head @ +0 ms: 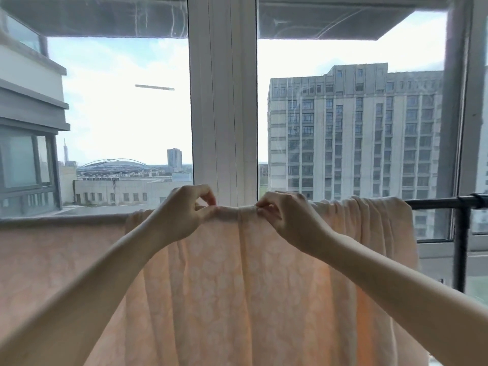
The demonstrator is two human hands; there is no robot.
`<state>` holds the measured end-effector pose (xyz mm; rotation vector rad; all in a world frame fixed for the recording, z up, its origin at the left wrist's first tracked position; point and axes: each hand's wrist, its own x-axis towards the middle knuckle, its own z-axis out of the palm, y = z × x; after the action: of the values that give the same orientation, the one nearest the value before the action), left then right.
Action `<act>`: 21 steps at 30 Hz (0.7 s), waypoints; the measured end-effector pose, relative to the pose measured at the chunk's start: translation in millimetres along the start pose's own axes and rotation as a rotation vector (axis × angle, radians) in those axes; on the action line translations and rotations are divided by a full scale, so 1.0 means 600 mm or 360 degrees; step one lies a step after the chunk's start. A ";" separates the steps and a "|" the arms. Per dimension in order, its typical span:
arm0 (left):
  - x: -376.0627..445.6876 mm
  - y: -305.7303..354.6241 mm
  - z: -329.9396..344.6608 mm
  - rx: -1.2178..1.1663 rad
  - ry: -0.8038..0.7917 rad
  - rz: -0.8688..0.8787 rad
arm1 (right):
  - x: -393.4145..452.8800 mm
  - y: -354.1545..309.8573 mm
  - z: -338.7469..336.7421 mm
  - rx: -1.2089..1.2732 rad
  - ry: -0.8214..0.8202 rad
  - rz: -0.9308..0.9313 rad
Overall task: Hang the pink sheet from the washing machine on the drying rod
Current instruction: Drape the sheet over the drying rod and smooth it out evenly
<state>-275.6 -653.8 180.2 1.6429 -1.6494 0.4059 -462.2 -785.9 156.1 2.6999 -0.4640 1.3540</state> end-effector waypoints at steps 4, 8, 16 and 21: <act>0.000 -0.016 0.008 0.0099 0.0123 -0.0043 | 0.003 -0.007 0.008 0.0007 0.0117 0.0040; 0.012 -0.014 0.017 0.0148 0.0240 -0.0058 | 0.019 0.018 -0.009 -0.0063 0.0243 0.0239; 0.030 0.024 0.077 0.0130 0.0370 0.0169 | -0.019 0.112 -0.060 -0.0246 0.0231 0.0546; 0.036 0.056 0.115 -0.0014 0.0357 0.0213 | -0.043 0.114 -0.071 -0.0226 0.0197 0.0452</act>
<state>-324.9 -712.8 159.5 1.4284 -1.5926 0.6254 -530.2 -836.0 157.2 2.4895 -0.9213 1.4792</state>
